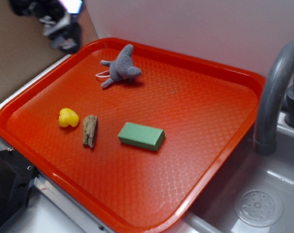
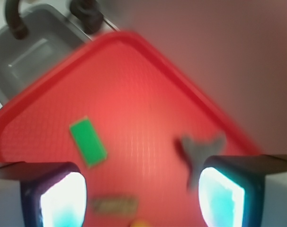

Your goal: Grab the green block.

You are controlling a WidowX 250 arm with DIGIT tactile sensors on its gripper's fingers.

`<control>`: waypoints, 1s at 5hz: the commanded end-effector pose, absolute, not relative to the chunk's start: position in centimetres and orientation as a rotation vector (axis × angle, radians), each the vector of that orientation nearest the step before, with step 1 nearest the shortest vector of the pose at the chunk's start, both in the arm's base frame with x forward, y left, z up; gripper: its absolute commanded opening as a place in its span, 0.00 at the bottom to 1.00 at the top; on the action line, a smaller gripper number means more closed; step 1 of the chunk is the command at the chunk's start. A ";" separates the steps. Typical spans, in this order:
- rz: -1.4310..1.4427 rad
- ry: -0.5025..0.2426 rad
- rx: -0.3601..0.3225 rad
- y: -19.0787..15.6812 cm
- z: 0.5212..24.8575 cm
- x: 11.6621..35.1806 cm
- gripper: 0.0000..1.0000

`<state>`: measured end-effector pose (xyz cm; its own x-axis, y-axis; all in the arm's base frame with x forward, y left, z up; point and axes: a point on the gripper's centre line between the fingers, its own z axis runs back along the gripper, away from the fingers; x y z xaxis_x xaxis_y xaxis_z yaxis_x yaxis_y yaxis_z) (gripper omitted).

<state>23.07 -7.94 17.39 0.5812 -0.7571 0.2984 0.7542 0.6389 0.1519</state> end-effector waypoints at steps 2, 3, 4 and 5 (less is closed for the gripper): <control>-1.368 -0.301 -0.046 -14.1 12.9 20.4 1.00; -1.387 -0.230 -0.047 -14.8 10.2 20.4 1.00; -1.406 -0.169 -0.036 -15.3 7.7 20.3 1.00; -1.414 -0.100 -0.022 -15.5 5.5 20.1 1.00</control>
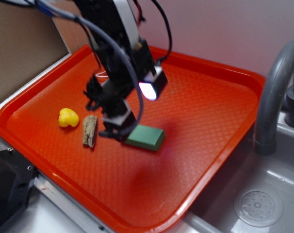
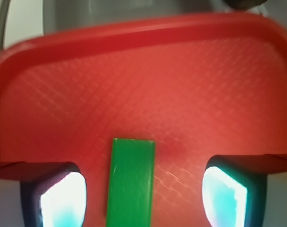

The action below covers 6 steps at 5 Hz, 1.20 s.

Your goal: Grab the green block.

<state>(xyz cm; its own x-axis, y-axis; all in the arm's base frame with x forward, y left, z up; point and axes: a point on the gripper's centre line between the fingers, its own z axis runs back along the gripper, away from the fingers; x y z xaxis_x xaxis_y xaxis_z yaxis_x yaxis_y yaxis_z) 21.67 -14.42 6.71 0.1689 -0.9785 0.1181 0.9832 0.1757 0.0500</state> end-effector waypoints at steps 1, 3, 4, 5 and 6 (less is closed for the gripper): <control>-1.429 -0.047 0.008 -15.5 3.8 19.7 1.00; -1.422 0.023 0.066 -15.8 1.7 19.4 0.96; -1.407 0.025 0.079 -15.8 1.6 19.3 0.00; -1.392 0.031 0.091 -15.7 1.5 19.4 0.00; -1.354 0.025 0.098 -15.2 2.0 19.7 0.00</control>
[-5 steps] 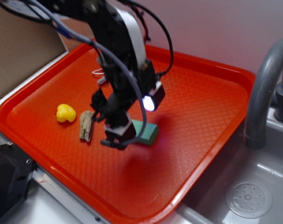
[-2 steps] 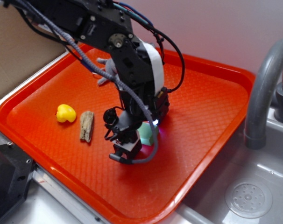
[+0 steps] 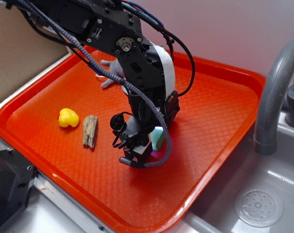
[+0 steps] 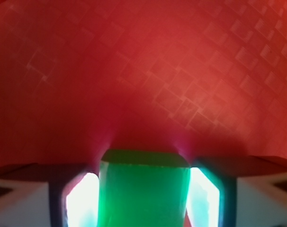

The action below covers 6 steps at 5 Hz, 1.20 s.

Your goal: Grab the green block.

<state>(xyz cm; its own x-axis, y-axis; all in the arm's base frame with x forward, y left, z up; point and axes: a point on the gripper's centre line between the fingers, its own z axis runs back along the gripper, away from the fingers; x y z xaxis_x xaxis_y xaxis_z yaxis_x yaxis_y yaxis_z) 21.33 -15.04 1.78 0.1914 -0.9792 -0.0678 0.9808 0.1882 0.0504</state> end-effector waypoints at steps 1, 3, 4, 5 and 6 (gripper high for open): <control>-1.190 0.009 0.117 -13.3 4.9 21.1 0.00; -0.768 -0.050 0.170 -8.9 13.5 23.5 0.00; -0.576 -0.075 0.226 -7.9 16.7 23.4 0.00; -0.320 -0.119 0.235 -6.7 20.7 23.0 0.00; -0.158 -0.086 0.191 -6.1 23.4 22.8 0.00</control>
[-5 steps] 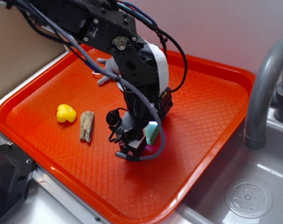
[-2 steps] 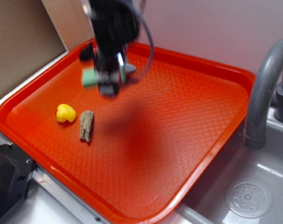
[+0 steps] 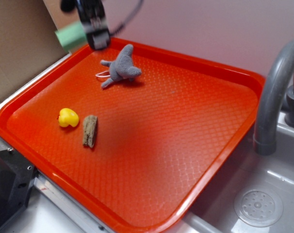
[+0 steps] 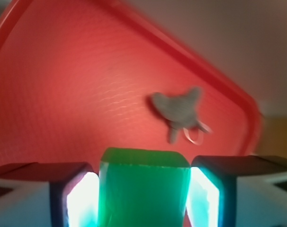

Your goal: Grab the green block.

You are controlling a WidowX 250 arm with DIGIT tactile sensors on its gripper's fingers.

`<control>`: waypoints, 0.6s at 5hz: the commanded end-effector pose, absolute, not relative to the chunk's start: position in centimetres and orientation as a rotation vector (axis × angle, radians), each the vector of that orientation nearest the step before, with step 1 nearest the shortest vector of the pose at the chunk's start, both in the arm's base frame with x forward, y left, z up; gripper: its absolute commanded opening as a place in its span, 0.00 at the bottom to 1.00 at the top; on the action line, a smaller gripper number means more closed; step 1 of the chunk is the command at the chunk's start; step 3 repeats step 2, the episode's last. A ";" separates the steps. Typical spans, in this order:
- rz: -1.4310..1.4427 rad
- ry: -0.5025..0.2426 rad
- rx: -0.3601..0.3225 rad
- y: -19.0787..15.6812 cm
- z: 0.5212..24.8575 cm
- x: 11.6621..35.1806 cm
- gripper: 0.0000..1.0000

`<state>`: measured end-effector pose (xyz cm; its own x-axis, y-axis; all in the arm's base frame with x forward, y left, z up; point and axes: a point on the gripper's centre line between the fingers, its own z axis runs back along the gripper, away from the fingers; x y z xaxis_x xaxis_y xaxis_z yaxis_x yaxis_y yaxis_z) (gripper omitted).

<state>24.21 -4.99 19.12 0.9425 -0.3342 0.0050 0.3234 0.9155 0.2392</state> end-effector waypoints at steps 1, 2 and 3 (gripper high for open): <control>-0.163 -0.118 0.146 -6.1 24.0 22.6 0.00; -0.250 -0.116 0.169 -6.7 23.4 23.1 0.00; -0.250 -0.116 0.169 -6.7 23.4 23.1 0.00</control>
